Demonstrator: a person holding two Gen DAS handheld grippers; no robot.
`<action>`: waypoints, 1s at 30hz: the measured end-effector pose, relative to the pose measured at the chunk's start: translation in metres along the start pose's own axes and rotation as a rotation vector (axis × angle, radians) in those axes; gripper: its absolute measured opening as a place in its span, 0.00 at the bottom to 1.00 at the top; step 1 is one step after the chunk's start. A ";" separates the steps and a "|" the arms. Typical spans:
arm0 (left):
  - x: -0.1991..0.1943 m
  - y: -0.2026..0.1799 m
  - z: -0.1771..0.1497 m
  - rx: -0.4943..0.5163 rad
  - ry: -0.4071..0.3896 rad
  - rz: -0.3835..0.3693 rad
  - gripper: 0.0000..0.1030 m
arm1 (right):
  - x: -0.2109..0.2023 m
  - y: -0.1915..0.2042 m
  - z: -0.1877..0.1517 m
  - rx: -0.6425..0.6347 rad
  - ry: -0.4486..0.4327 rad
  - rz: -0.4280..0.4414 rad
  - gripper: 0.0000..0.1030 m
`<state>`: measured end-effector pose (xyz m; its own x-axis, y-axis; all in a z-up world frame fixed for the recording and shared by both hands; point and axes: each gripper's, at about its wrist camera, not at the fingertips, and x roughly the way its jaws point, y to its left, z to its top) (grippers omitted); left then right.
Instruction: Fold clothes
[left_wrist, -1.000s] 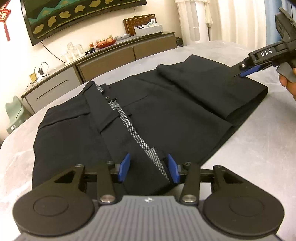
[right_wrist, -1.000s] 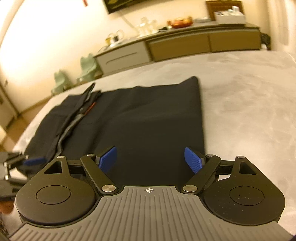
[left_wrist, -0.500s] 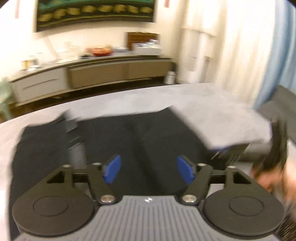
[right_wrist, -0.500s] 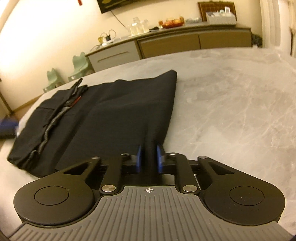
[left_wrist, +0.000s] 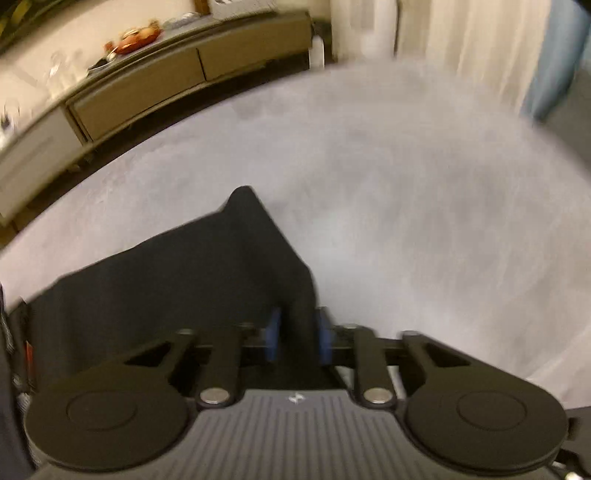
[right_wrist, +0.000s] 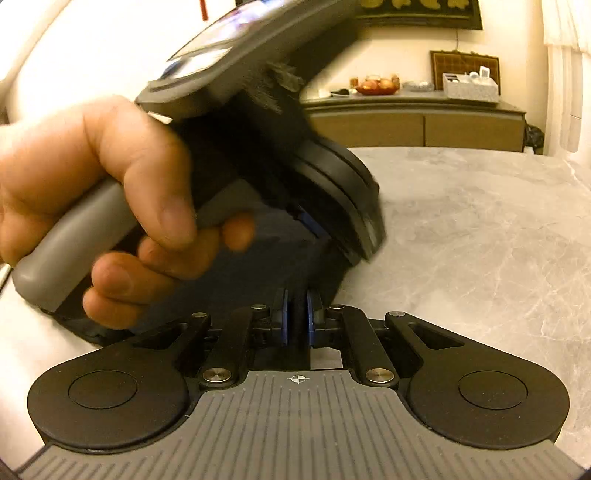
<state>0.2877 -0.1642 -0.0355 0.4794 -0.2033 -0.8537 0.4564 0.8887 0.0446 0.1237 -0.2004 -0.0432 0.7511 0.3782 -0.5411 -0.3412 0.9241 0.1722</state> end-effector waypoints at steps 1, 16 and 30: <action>-0.013 0.013 -0.002 -0.043 -0.033 -0.030 0.12 | -0.004 0.000 0.002 0.009 -0.015 0.016 0.08; -0.076 0.238 -0.135 -0.511 -0.150 -0.109 0.13 | 0.016 0.065 0.003 0.012 0.032 0.250 0.40; -0.064 0.247 -0.154 -0.539 -0.127 -0.067 0.37 | 0.032 0.077 0.003 0.025 0.091 0.227 0.61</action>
<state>0.2548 0.1318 -0.0497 0.5640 -0.2847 -0.7751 0.0564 0.9498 -0.3078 0.1236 -0.1170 -0.0450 0.6019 0.5712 -0.5581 -0.4805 0.8172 0.3182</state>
